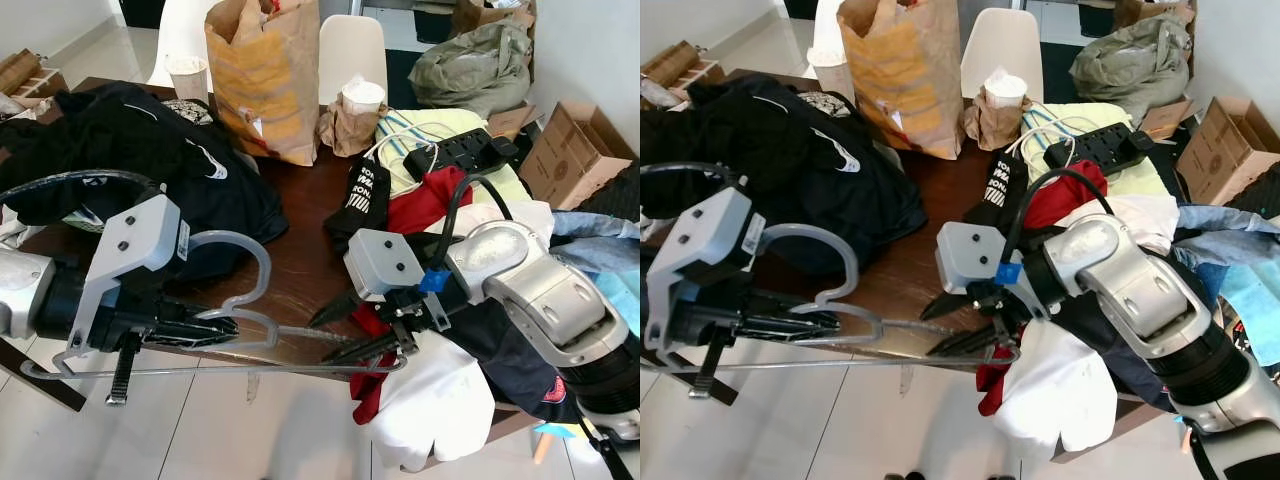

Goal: Hang hanger

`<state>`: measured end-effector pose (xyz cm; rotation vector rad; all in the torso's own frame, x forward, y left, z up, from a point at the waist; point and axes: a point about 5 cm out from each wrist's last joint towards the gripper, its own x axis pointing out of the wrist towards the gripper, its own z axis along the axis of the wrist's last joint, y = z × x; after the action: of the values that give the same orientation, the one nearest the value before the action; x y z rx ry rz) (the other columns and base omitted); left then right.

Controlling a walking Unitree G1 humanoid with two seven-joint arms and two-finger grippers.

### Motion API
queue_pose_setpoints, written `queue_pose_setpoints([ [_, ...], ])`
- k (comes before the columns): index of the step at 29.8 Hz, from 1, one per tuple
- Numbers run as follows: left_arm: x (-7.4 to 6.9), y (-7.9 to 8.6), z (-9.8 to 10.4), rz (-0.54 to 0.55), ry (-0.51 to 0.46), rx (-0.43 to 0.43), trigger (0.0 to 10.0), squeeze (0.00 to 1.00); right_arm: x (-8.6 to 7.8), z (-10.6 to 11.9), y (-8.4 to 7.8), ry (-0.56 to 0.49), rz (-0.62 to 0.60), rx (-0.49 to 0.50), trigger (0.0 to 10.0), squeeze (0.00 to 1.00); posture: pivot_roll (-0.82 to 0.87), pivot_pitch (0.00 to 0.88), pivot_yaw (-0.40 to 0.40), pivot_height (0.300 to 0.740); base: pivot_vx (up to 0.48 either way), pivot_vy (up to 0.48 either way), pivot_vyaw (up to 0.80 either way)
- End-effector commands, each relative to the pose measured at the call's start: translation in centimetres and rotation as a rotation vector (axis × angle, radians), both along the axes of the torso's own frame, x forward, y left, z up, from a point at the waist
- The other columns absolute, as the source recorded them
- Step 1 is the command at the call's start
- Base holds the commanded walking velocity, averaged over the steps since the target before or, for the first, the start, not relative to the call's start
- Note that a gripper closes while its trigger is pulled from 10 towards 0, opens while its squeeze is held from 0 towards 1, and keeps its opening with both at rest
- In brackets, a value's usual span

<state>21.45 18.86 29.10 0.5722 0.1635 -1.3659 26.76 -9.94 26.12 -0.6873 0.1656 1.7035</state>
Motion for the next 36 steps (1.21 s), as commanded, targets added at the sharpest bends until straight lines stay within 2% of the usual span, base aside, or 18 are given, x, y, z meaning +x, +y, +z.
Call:
queue_pose_setpoints([
  [1,-0.1,0.0,0.2,-0.003,-0.018,0.039,10.0,0.00,-0.4,-0.1,0.2,0.011,0.026,0.001,0.0,0.00,-0.02,0.171,-0.024,0.740,0.000,0.000,0.00],
  [9,0.2,0.0,0.3,0.002,-0.037,0.038,10.0,0.00,-1.3,1.1,0.5,0.048,0.117,0.103,0.0,0.00,-0.02,0.174,-0.019,0.740,0.000,0.000,0.00],
  [14,0.2,0.0,0.3,0.002,-0.036,0.035,10.0,0.00,-1.4,1.3,0.5,0.052,0.129,0.116,0.0,0.00,-0.02,0.173,-0.020,0.740,0.000,0.000,0.00],
  [15,0.3,0.0,0.4,0.007,-0.015,0.016,10.0,0.80,-1.5,1.4,0.5,0.053,0.138,0.127,0.0,0.00,-0.02,0.173,-0.020,0.740,0.000,0.000,0.00],
  [16,0.3,0.0,0.4,0.007,-0.015,0.016,10.0,0.80,-1.5,1.4,0.5,0.053,0.138,0.127,0.0,0.00,-0.02,0.173,-0.020,0.740,0.000,0.000,0.00],
  [17,0.3,0.0,0.5,0.010,0.000,-0.003,10.0,1.00,-1.5,1.5,0.5,0.054,0.143,0.137,0.0,0.00,-0.02,0.173,-0.021,0.740,0.000,0.000,0.00],
  [21,0.4,0.8,1.4,0.033,-0.005,-0.040,10.0,1.00,-1.3,1.7,0.5,0.051,0.134,0.154,0.0,0.00,-0.02,0.173,-0.020,0.740,0.000,0.000,0.00],
  [24,0.5,2.1,3.2,0.086,-0.064,-0.093,10.0,1.00,-1.0,1.7,0.4,0.047,0.115,0.162,0.0,0.00,-0.01,0.176,-0.024,0.740,0.000,0.000,0.00],
  [30,0.4,3.8,4.7,0.153,-0.123,-0.098,10.0,1.00,-0.6,1.7,0.3,0.042,0.081,0.167,0.0,0.00,-0.01,0.178,-0.026,0.740,0.000,0.000,0.00],
  [32,0.4,3.8,4.7,0.153,-0.123,-0.098,10.0,1.00,-0.6,1.7,0.3,0.042,0.081,0.167,0.0,0.00,-0.01,0.178,-0.026,0.740,0.000,0.000,0.00],
  [34,0.3,4.8,5.8,0.202,-0.169,-0.109,10.0,1.00,0.2,1.3,0.2,0.025,0.021,0.152,0.0,0.00,-0.01,0.179,-0.028,0.740,0.000,0.000,0.00],
  [35,0.3,4.8,5.8,0.202,-0.169,-0.109,10.0,1.00,0.2,1.3,0.2,0.025,0.021,0.152,0.0,0.00,-0.01,0.179,-0.028,0.740,0.000,0.000,0.00],
  [36,0.2,5.9,7.1,0.257,-0.226,-0.145,10.0,1.00,1.1,1.1,0.0,0.007,-0.053,0.149,0.0,0.00,-0.01,0.181,-0.028,0.740,0.000,0.000,0.00],
])
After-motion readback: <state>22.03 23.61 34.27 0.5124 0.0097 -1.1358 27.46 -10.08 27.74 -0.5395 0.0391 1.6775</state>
